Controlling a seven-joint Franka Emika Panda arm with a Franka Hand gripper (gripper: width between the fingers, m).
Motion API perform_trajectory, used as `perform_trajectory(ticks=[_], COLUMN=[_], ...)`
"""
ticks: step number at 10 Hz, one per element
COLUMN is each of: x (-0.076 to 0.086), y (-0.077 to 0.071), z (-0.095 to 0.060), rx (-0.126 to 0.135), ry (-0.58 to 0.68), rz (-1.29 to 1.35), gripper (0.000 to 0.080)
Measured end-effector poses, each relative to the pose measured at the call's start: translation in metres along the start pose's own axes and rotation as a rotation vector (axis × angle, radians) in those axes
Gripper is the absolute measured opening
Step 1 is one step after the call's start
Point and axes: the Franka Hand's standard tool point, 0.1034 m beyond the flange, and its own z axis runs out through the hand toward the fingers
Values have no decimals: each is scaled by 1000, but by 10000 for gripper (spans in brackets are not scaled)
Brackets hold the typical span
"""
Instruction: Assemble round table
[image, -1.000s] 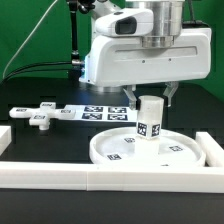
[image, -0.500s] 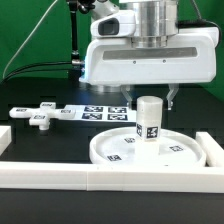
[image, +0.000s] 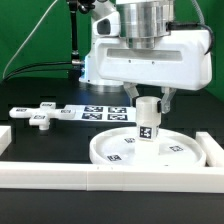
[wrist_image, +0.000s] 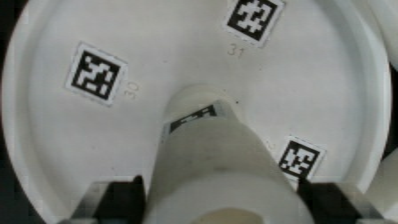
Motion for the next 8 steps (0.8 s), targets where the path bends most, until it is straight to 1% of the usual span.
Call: perform_trajectory(ticks=[1, 2, 7, 8], x=[-2, -2, -4, -3], y=[-1, -1, -3, -3], z=[0, 0, 1, 1], rx=[-1, 1, 18, 43], ry=[1, -1, -20, -25], rz=[89, 121, 375, 528], gripper=[409, 409, 409, 409])
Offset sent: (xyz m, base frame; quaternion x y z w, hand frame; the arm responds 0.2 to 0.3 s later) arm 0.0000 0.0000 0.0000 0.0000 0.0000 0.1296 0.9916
